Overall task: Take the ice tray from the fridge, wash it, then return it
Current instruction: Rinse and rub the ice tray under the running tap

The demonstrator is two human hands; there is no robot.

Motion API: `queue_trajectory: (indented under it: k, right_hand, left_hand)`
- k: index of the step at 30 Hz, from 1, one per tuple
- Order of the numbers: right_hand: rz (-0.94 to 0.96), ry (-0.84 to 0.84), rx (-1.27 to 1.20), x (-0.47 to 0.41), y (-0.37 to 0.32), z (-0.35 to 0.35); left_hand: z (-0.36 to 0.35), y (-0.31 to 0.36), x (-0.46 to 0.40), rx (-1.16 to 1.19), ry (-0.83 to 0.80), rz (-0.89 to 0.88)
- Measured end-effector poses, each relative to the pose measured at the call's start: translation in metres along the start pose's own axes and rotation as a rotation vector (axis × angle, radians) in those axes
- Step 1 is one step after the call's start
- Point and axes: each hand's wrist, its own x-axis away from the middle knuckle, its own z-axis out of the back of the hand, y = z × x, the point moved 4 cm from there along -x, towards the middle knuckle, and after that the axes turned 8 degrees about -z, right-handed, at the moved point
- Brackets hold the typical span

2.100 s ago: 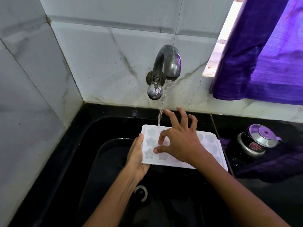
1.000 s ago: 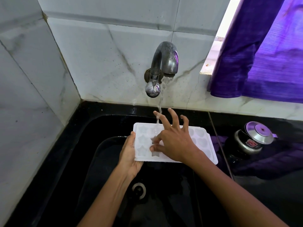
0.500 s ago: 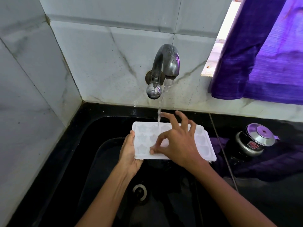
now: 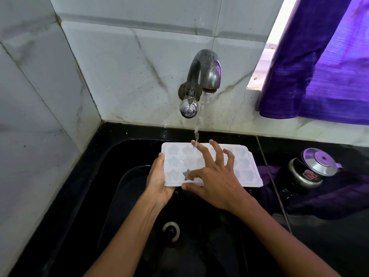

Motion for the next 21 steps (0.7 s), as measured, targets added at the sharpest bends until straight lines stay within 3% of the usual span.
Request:
queue_trajectory:
  k: [6, 12, 18, 21]
  right_hand:
    - [-0.026, 0.041, -0.052, 0.000, 0.000, 0.004]
    - [0.016, -0.094, 0.000, 0.006, -0.001, -0.004]
    - [-0.090, -0.044, -0.254, -0.012, 0.010, 0.014]
    - [-0.113, -0.037, -0.247, -0.027, 0.010, 0.015]
  left_hand:
    - [0.003, -0.003, 0.008, -0.027, -0.023, 0.016]
    - [0.004, -0.008, 0.011, -0.044, -0.020, 0.030]
    - [0.004, -0.020, 0.014, -0.066, -0.008, 0.045]
    - [0.001, -0.023, 0.018, -0.069, -0.040, 0.038]
